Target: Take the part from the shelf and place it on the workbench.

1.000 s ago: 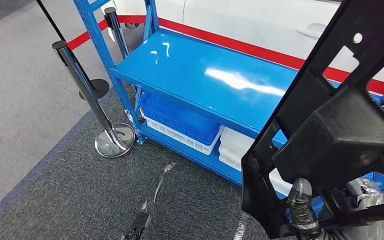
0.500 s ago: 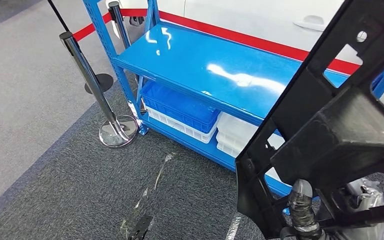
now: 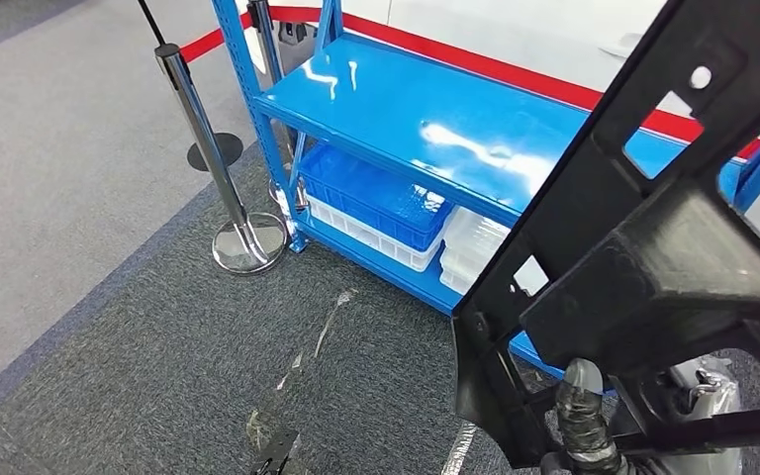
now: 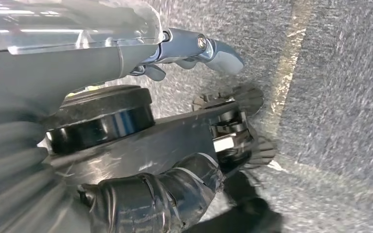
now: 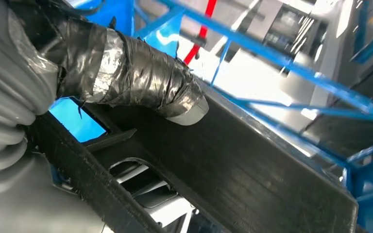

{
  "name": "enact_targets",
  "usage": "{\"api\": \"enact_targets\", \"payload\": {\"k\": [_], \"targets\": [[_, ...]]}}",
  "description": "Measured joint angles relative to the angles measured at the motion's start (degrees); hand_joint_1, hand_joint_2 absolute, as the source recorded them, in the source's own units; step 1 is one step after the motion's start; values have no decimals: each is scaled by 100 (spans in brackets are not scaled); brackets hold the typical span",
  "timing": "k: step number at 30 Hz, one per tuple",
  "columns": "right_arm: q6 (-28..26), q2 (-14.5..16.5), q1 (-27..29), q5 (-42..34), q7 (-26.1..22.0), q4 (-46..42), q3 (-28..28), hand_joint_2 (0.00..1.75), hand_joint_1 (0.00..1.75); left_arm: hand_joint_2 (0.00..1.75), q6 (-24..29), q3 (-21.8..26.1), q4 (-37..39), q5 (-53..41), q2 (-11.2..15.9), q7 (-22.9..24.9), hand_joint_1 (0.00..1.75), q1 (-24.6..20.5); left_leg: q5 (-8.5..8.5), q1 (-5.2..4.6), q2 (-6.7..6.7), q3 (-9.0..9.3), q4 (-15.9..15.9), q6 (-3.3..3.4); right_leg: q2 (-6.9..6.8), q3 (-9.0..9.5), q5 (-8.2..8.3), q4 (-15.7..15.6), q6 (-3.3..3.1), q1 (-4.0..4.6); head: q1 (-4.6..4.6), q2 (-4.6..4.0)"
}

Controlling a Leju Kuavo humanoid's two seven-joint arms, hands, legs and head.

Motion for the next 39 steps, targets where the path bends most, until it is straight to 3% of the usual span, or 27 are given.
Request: {"api": "enact_targets", "payload": {"k": [2,4,6,9,11,12,13,15,17,19,20,22,23,25,26,27,28,30,32,34,35,37,39], "targets": [[-43,65,-6,-281,-268,67,0,175,175,175,51,3,-1,112,13,-118,0,29,-4,-4,-76,-118,111,-69,82,36,-18,-64,-80,29,17,0],[-86,147,-15,-580,-544,142,1,175,175,175,67,15,-2,217,30,-233,0,91,14,2,-144,-168,143,-107,-17,20,14,-64,-183,31,21,0],[-103,249,-27,-831,-768,215,3,175,175,175,69,36,-2,294,54,-297,0,160,-93,9,-56,-261,307,-157,-120,14,42,-81,-249,19,4,0],[-138,385,-19,-1201,-1043,302,4,175,175,175,42,68,-2,373,64,-273,0,227,-569,36,158,-667,1203,-239,-301,-8,63,-94,-289,27,-34,0],[-169,465,7,-1482,-1220,367,4,175,175,175,22,77,-2,401,69,-192,0,265,-663,49,187,-825,1594,-254,-428,-21,63,-94,-292,37,-33,0],[-176,508,18,-1604,-1299,398,4,175,175,175,20,80,-2,411,76,-151,0,281,-553,50,200,-754,1487,-246,-487,-20,62,-94,-293,39,-35,0],[-175,545,25,-1692,-1360,424,4,175,175,175,20,84,-2,420,85,-120,0,293,-371,47,239,-586,1186,-226,-538,-15,61,-95,-293,42,-35,0],[-169,613,31,-1818,-1449,462,4,175,175,175,22,98,-2,442,109,-80,0,300,-96,1,453,-221,458,-170,-630,-3,62,-109,-283,56,-34,0],[-162,656,44,-1902,-1501,487,4,175,175,175,27,115,-2,461,128,-69,0,299,-46,-67,603,-66,105,-115,-719,5,78,-143,-250,73,-32,0],[-138,686,51,-1988,-1537,515,4,175,175,175,34,131,-1,471,144,-86,0,315,-21,-81,529,-53,38,-64,-803,26,94,-181,-199,86,-33,0],[-121,700,52,-2036,-1554,531,4,175,175,175,36,138,-1,474,151,-110,0,331,8,-64,476,-40,-4,-38,-759,26,74,-166,-174,81,-31,0],[-95,720,53,-2119,-1608,559,4,175,175,175,41,150,-1,476,160,-165,0,343,64,-21,382,-1,-85,27,-523,-89,-111,108,-142,73,-25,0],[-85,725,54,-2151,-1640,574,4,175,175,175,43,155,-2,476,161,-187,0,339,77,-12,334,5,-99,47,-382,-229,-269,408,-134,64,-21,0],[-57,734,58,-2192,-1690,613,4,175,175,175,47,165,-2,475,162,-212,0,325,83,-10,218,-2,-95,67,-264,-557,-538,1091,-120,67,-15,0],[-33,739,59,-2208,-1708,636,4,175,175,175,48,168,-2,476,162,-219,0,324,81,-10,151,-2,-85,69,-249,-645,-546,1261,-111,67,-16,0],[-7,746,59,-2221,-1721,658,4,175,175,175,50,172,-2,481,162,-224,0,327,76,-7,78,-3,-69,66,-239,-636,-449,1226,-104,64,-18,0],[27,757,56,-2236,-1731,678,4,175,175,175,55,175,-2,494,162,-225,0,329,67,0,2,-3,-45,59,-220,-523,-264,980,-100,58,-16,0],[102,789,43,-2287,-1747,719,4,175,175,175,79,186,-2,529,164,-193,0,316,29,6,-138,-35,37,18,-33,-197,55,258,-94,26,-11,0],[183,831,25,-2357,-1777,772,6,175,175,175,125,202,-2,560,171,-97,0,263,14,5,-259,-112,109,-35,138,-33,121,-106,-102,1,-14,0],[244,869,-4,-2418,-1815,822,8,175,175,175,191,210,-2,565,179,42,0,183,42,20,-375,-165,109,-92,85,-19,114,-133,-143,3,-15,0],[268,884,-26,-2449,-1826,840,9,175,175,175,230,210,-2,557,188,109,0,141,43,23,-375,-182,115,-117,26,-11,123,-153,-168,0,-12,0],[315,907,-57,-2547,-1834,854,9,175,175,175,343,211,-6,541,194,222,0,14,-97,18,-157,-307,357,-188,-107,14,137,-187,-219,-25,-58,0],[378,916,-61,-2703,-1845,861,9,175,175,175,477,211,-13,534,183,311,0,-158,-407,39,127,-623,1003,-266,-257,28,134,-197,-248,-20,-101,0]]}}
